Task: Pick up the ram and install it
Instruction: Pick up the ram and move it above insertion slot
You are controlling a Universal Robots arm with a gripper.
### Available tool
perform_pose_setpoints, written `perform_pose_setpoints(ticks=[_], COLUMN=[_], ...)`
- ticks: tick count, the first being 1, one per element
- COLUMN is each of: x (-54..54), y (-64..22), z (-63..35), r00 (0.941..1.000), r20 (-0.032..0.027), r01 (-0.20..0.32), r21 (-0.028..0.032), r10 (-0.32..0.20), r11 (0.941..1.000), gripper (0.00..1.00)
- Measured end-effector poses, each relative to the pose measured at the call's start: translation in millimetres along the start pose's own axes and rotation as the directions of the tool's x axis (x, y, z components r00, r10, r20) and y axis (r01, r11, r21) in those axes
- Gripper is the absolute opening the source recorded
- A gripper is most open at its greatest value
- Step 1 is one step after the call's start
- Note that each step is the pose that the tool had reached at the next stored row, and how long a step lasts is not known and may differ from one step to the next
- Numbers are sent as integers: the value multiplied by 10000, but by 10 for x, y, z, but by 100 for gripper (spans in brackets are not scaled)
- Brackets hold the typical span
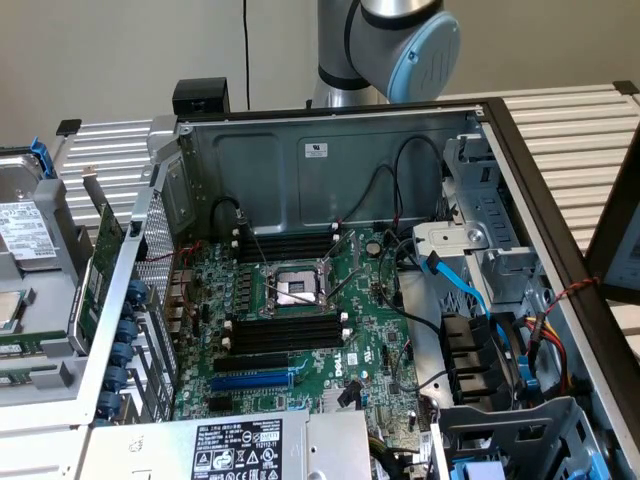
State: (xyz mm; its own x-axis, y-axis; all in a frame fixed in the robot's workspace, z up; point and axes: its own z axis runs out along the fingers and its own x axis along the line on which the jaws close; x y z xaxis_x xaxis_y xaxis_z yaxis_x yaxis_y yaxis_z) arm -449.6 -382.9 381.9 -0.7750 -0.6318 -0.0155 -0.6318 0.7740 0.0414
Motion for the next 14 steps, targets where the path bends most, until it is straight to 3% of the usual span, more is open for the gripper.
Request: perform_pose_setpoints(ticks=[3,7,10,14], x=[0,0,0,0], y=[0,1,0,1], z=[3,6,8,10], r00=[9985,9918,9836,9678], r20=[-29,-67,-92,-123], r01=[544,1274,1802,2513], r21=[0,-6,-14,-28], r10=[-544,-1274,-1802,-2513], r11=[9985,9918,9836,9679], gripper=[10,10,10,10])
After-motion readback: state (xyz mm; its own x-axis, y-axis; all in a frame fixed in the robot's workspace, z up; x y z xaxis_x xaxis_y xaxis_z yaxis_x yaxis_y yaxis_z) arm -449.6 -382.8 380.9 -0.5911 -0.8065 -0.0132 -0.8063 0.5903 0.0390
